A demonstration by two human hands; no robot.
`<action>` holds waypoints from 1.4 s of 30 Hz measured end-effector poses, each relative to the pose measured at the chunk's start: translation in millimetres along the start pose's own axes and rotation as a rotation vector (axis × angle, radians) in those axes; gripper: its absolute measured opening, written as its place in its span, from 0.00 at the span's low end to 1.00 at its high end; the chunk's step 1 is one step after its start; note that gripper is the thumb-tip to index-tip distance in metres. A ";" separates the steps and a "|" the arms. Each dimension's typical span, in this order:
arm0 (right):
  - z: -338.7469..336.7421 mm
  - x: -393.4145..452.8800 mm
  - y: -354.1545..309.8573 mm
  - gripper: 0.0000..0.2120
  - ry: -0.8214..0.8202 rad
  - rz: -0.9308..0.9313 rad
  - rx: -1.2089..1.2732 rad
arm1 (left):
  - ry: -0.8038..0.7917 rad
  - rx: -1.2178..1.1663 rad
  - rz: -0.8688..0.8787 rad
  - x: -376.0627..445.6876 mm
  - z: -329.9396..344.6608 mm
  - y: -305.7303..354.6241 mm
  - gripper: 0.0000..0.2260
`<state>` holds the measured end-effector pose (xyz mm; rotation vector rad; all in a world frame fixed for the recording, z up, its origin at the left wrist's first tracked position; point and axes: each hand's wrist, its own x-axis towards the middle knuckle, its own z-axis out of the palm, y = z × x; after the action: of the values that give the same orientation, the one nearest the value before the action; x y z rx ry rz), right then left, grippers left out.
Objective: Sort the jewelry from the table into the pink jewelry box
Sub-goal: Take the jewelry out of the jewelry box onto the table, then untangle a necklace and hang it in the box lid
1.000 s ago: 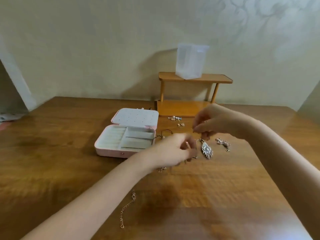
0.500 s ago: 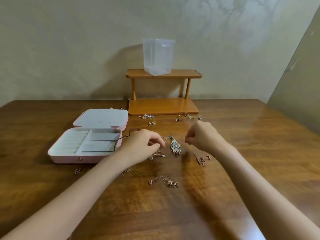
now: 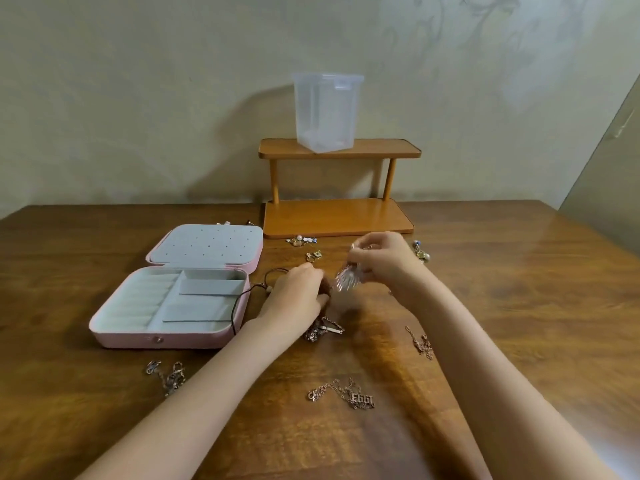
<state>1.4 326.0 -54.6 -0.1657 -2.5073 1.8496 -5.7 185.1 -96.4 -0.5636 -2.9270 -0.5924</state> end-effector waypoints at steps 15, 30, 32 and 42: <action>-10.1 5.3 -49.2 0.04 -0.281 -0.152 0.027 | 0.133 -1.101 -0.136 5.1 -68.2 -8.1 0.05; -8.0 1.5 -59.1 0.08 -0.281 -0.112 -0.050 | -0.006 -0.882 -0.011 0.6 -81.2 -16.6 0.03; -8.2 2.8 -58.2 0.08 -0.274 -0.106 -0.029 | 0.016 -0.964 -0.040 0.3 -83.9 -18.4 0.02; -16.5 6.2 -53.7 0.05 -0.157 -0.114 0.009 | -0.275 -1.416 -0.159 -1.8 -93.2 -17.1 0.07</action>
<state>-7.3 326.6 1.2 0.1254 -2.5468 1.8979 -7.9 133.2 -17.1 -0.4629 -2.2493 -2.7447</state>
